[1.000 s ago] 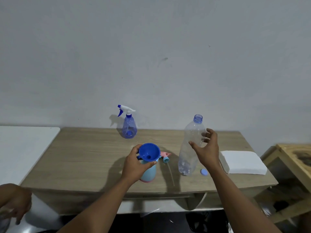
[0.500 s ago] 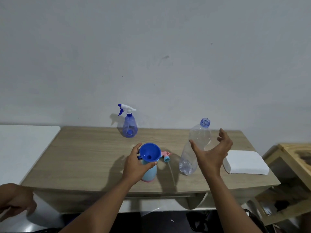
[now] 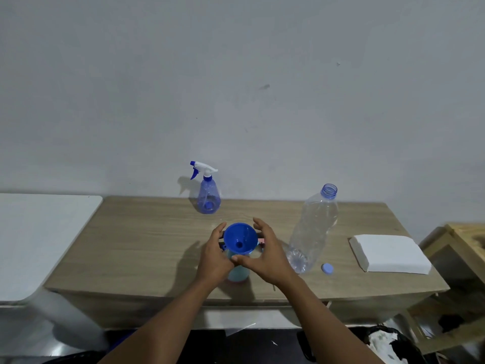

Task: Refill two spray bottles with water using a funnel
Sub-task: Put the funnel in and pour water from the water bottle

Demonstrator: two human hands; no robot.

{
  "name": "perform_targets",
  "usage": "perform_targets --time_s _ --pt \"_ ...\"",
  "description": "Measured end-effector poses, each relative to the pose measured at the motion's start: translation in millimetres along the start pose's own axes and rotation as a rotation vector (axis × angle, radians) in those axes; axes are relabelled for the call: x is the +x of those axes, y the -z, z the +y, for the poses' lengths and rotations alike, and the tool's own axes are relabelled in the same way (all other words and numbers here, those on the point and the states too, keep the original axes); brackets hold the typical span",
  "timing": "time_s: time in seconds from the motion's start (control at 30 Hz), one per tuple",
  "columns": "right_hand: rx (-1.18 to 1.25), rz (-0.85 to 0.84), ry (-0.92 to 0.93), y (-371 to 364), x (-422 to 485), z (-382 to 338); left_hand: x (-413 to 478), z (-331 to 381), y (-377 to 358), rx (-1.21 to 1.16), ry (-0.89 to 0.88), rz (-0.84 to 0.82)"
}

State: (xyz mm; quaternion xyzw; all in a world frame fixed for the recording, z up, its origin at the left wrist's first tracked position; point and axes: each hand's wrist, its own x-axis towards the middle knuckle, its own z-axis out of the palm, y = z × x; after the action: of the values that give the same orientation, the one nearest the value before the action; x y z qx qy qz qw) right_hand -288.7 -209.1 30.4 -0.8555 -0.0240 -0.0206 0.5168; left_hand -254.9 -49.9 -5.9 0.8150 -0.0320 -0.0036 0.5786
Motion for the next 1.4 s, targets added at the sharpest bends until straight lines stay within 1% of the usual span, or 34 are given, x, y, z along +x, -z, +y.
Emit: perform_targets --time_s 0.17,0.27,0.47,0.6,0.73,0.83,1.03,1.2,1.27,1.4 --pt "0.028 -0.02 -0.03 -10.7 9.8 3.9 -1.2 -6.7 2.9 0.014 0.028 -0.015" --pt "0.026 0.021 -0.026 -13.6 11.7 6.1 -1.0 -11.1 2.3 0.013 0.047 -0.02" --pt "0.097 0.121 -0.023 -15.9 12.7 6.4 4.5 -19.3 -5.7 0.015 0.128 -0.028" --pt "0.045 0.139 -0.008 -15.7 15.3 3.2 10.0 -21.3 -8.0 0.01 0.154 -0.024" --pt "0.041 0.158 -0.011 -18.6 16.4 1.3 12.6 -20.1 -7.4 0.072 0.133 -0.008" --pt "0.045 0.145 -0.013 -22.4 15.9 1.8 12.4 -23.4 -7.7 0.112 0.121 -0.033" --pt "0.261 0.296 -0.081 -15.5 17.4 -4.7 10.7 -20.2 -7.6 0.111 0.084 -0.02" --pt "0.383 0.373 -0.128 6.9 12.6 5.7 7.6 -21.6 -6.9 0.112 -0.014 -0.009" --pt "0.373 0.369 -0.166 11.1 5.1 15.1 8.3 -25.4 -5.0 0.091 -0.033 0.023" --pt "0.24 0.288 -0.232 9.3 -15.0 40.0 13.8 -32.9 4.8 0.083 -0.03 0.046"
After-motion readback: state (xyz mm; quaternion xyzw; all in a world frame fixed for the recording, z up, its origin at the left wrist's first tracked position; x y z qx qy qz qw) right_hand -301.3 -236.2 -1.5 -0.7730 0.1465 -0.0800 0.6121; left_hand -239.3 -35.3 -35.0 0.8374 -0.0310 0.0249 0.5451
